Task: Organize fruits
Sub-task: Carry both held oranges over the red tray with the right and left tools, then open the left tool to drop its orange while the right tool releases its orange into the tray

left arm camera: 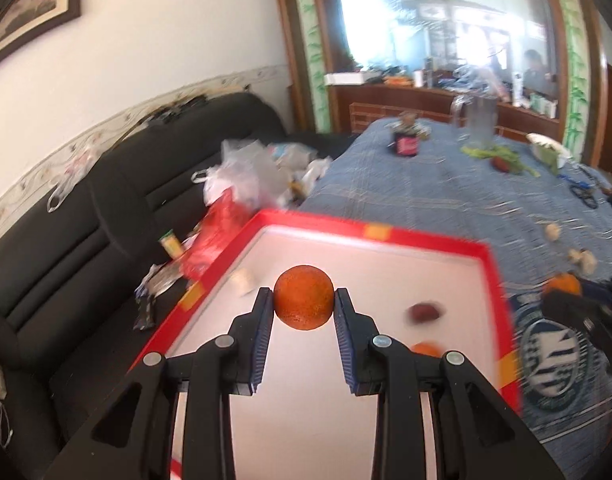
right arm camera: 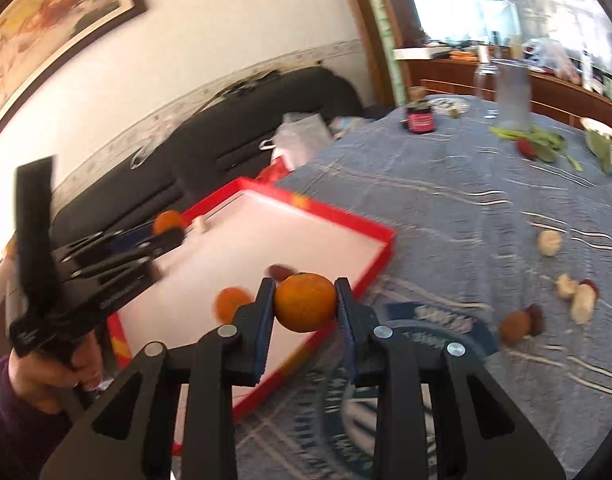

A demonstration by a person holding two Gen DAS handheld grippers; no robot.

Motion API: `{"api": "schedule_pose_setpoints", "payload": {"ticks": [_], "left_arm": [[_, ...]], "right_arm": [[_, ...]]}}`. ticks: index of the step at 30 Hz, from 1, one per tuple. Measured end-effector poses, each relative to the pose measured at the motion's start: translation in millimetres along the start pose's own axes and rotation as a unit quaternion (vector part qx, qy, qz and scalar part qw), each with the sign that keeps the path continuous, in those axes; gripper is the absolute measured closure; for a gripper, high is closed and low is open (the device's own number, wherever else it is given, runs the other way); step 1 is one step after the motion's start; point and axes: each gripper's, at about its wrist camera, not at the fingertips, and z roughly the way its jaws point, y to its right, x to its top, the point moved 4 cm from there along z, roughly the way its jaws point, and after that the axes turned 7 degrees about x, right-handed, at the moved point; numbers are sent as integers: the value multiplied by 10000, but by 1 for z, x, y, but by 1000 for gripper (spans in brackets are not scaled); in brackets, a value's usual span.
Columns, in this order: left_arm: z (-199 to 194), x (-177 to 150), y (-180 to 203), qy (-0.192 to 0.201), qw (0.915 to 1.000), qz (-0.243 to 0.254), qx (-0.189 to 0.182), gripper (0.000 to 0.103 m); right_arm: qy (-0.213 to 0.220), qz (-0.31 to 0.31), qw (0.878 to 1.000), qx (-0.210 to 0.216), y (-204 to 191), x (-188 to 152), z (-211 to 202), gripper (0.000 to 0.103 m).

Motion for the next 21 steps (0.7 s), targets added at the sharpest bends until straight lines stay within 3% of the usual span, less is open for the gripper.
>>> {"api": "schedule_pose_setpoints", "payload": {"ticks": [6, 13, 21], "left_arm": [[18, -21, -24, -344, 9992, -65, 212, 73], [23, -30, -27, -336, 9985, 106, 417, 73], [21, -30, -29, -299, 9981, 107, 527, 71]], "right_arm": [[-473, -480, 9975, 229, -44, -16, 30, 71], [-1057, -665, 9917, 316, -58, -38, 52, 71], [-1277, -834, 9880, 246, -69, -50, 62, 70]]}}
